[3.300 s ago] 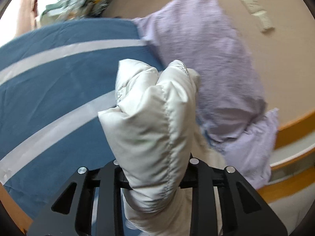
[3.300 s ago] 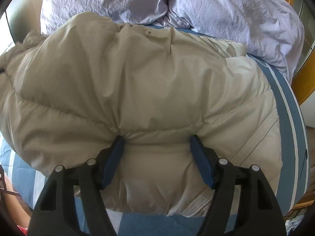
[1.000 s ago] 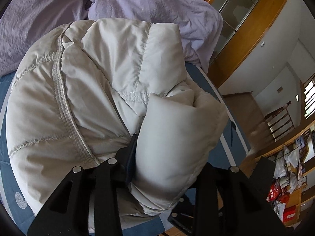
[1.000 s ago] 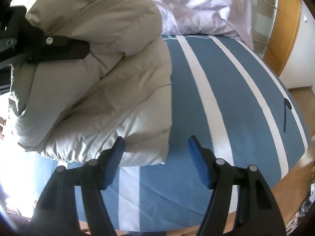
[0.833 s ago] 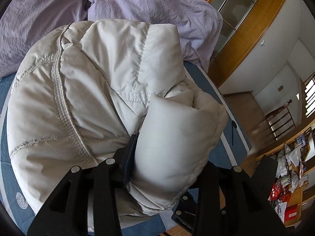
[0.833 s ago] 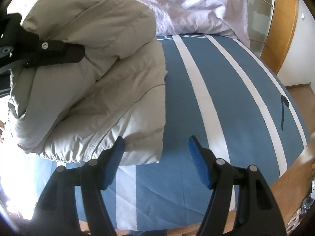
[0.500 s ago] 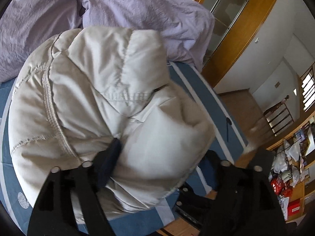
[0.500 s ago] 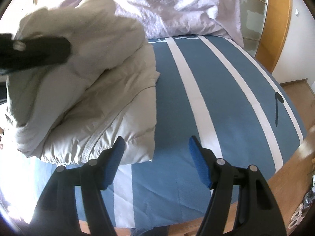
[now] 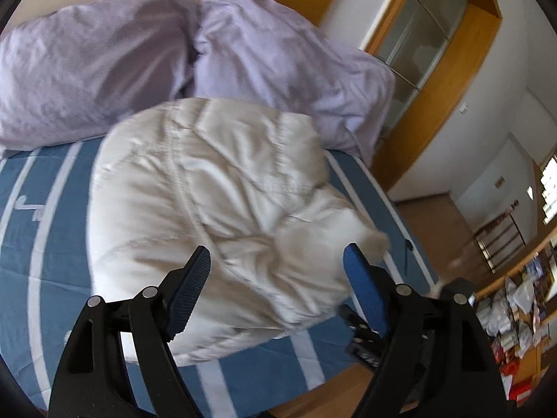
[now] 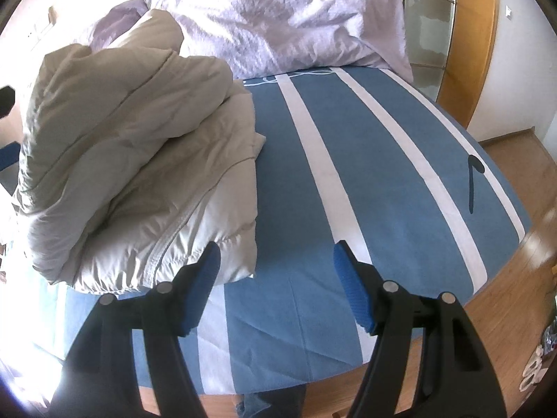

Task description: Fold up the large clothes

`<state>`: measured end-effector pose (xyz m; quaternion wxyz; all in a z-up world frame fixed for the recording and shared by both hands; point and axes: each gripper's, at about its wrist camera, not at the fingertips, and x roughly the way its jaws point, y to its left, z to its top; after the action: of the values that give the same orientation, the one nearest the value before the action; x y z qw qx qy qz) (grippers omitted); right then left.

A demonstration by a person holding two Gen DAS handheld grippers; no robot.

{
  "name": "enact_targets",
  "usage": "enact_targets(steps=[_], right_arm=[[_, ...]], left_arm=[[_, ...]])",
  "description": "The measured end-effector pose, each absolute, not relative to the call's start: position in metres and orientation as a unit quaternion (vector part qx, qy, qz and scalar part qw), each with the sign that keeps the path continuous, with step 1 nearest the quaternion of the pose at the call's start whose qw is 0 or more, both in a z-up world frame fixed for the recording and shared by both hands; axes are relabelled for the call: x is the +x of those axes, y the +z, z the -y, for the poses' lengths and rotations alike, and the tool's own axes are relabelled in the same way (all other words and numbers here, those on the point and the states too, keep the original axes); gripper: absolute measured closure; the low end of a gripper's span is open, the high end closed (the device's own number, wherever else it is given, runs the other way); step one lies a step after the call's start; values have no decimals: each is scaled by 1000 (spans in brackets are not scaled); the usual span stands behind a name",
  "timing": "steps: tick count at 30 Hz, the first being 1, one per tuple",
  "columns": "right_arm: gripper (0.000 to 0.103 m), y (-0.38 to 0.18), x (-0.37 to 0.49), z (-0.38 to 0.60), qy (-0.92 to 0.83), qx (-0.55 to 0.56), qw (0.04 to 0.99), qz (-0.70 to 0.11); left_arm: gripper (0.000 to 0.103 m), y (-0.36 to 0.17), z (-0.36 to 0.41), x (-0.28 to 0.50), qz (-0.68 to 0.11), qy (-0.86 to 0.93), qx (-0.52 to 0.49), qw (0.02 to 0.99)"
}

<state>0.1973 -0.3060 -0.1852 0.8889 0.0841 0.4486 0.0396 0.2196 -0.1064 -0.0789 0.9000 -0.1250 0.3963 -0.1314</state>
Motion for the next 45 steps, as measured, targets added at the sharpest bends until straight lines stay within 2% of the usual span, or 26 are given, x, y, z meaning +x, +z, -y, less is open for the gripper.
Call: enact_targets(steps=[6, 24, 37, 39, 40, 42, 45], right_arm=[[35, -185, 195, 310, 35, 87, 888, -450], [36, -194, 196, 345, -6, 106, 884, -455], [37, -145, 233, 335, 59, 117, 905, -404], [52, -138, 240, 327, 83, 113, 907, -397], [55, -135, 242, 323, 91, 111, 907, -396], [69, -131, 247, 316, 110, 108, 907, -393], [80, -128, 255, 306, 132, 105, 904, -393]], left_arm=[[24, -100, 92, 229, -421, -92, -124, 894], [23, -150, 150, 231, -440, -121, -45, 889], [23, -166, 155, 228, -440, -137, -44, 886], [23, -167, 154, 227, -440, -137, -43, 886], [23, -167, 154, 227, -440, -138, -42, 886], [23, -168, 153, 227, -440, -139, -41, 886], [23, -168, 154, 227, -441, -141, -40, 885]])
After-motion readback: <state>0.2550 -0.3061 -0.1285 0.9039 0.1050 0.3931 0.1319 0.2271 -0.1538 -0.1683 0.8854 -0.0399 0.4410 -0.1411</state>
